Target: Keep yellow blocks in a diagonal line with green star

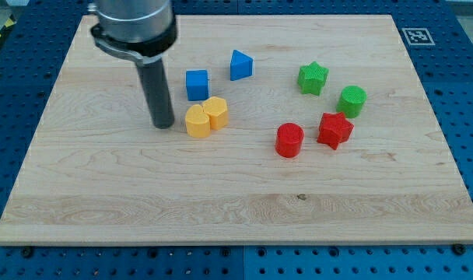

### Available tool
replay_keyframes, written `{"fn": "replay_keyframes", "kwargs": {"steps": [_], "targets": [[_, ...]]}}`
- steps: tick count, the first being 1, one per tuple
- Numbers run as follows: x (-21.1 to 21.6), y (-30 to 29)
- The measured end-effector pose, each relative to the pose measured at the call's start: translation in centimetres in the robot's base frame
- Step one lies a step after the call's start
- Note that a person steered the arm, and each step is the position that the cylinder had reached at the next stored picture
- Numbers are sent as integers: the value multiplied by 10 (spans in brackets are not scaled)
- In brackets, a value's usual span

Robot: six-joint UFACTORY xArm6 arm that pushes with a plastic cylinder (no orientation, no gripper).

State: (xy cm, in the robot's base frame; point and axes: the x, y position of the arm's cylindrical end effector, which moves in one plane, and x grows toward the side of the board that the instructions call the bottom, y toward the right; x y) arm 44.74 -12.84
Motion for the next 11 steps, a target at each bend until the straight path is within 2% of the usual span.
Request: {"fn": "replay_keyframes", "kwargs": {"steps": [1,3,4,7,11], "targets": [[-14,-17],[-20,-11],[-20,26],[-4,76],[-3,82]]}}
